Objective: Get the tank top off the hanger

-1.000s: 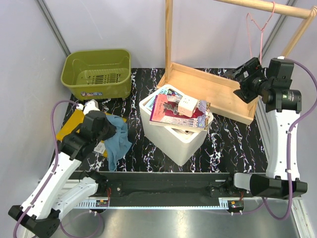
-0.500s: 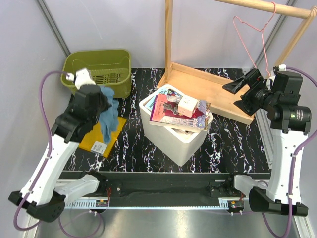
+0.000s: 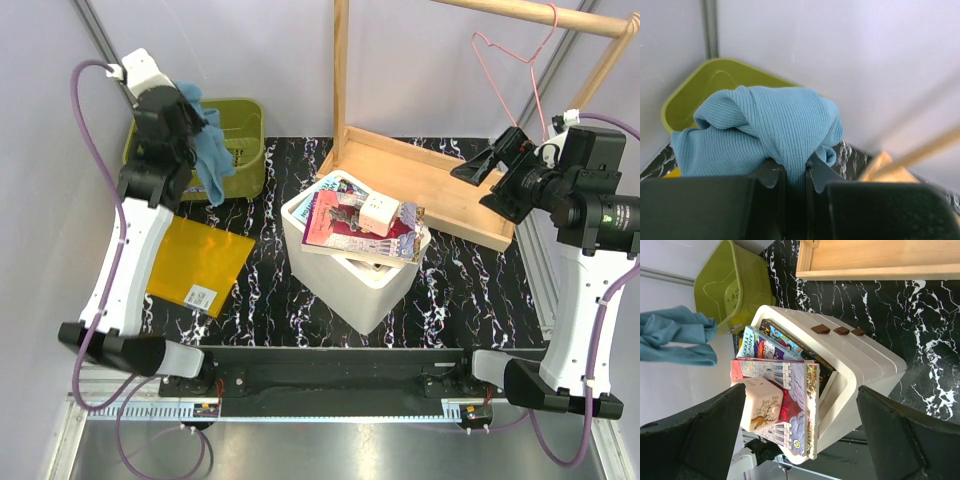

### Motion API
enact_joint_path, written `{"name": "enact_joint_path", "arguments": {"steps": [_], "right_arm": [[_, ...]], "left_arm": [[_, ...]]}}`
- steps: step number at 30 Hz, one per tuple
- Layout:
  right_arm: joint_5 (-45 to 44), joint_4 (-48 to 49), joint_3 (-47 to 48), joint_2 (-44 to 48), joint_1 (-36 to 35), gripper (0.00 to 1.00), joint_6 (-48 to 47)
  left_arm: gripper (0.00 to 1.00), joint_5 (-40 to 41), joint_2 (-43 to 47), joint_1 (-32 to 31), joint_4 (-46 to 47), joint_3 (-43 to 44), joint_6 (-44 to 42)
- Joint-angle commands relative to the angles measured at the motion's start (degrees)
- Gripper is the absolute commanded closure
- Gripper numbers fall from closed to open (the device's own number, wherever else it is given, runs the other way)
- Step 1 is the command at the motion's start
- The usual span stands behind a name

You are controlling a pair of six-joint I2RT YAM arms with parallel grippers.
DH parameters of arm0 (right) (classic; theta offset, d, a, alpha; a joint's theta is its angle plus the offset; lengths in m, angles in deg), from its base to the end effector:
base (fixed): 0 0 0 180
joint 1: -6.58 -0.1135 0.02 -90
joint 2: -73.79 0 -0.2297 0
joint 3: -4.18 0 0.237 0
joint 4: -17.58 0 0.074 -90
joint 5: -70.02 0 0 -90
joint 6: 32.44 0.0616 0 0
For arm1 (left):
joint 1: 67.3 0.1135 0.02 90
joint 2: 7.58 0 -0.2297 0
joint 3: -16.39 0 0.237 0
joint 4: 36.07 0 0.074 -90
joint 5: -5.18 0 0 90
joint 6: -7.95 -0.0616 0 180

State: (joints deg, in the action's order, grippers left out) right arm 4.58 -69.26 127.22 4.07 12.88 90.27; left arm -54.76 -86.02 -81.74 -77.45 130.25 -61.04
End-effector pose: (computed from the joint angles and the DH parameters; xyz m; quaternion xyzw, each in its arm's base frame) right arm 0.1920 0.0046 0.4472 0.1926 0.8450 0.2880 0.4073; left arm 0.2921 -0.0434 0.4627 -0.2144 0.7064 -0.0133 0.6745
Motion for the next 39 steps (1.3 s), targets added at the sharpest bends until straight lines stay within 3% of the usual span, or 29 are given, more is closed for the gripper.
{"name": "enact_joint_path", "arguments": {"steps": [1,5,11,16,19,23,26,27,28,30,31,32,39], "right_arm": [[-0.3,-2.43,2.71,-1.47,-0.24,0.0,-3.7],[-2.66,-7.17,8.6,-4.9,-0.33,0.0,-6.95],[-3.72,-6.65,7.11,-5.87,-0.33,0.0,-6.87],[-4.16,-6.92,6.58,-6.66,-0.33,0.0,-7.13],[-4.25,-6.83,6.67,-7.36,-0.33,0.0,-7.31],[-4.25,-6.66,6.32,-7.89,-0.33,0.0,-7.4],[-3.47,-5.95,5.27,-7.89,-0.33,0.0,-7.31],[-3.2,-5.78,4.92,-7.72,-0.24,0.0,-7.31],[-3.02,-5.6,4.65,-7.81,-0.33,0.0,-7.31],[-2.41,-5.16,3.86,-7.63,-0.24,0.0,-7.31],[-2.06,-4.99,3.42,-7.54,-0.33,0.0,-7.13],[-1.53,-4.9,2.98,-7.37,-0.33,0.0,-6.96],[1.9,-3.93,-0.18,-6.49,-0.33,0.0,-6.61]], "left_arm": [[1.0,-5.7,-6.01,8.27,7.04,5.39,10.42],[1.0,-13.51,-15.93,14.34,8.69,7.33,23.96],[1.0,-26.62,-31.57,22.08,21.16,8.72,46.45],[1.0,-24.62,-45.02,23.05,16.62,23.72,47.45],[0.99,-23.39,-48.9,23.92,12.93,28.31,48.15],[0.97,-19.18,-49.8,24.37,11.69,27.72,47.81],[0.94,-21.27,-50.59,24.81,11.43,27.19,46.93],[0.9,-21.8,-50.59,24.81,11.08,27.28,46.32],[0.75,-23.11,-50.07,24.81,10.9,27.19,44.74],[0.57,-25.39,-49.45,24.72,10.64,27.28,42.72],[0.19,-27.15,-48.75,24.55,10.38,27.45,40.27],[0.05,-27.42,-48.4,24.46,8.2,27.8,39.11],[0.01,-28.3,-39.02,23.93,1.93,24.21,32.25]]}}
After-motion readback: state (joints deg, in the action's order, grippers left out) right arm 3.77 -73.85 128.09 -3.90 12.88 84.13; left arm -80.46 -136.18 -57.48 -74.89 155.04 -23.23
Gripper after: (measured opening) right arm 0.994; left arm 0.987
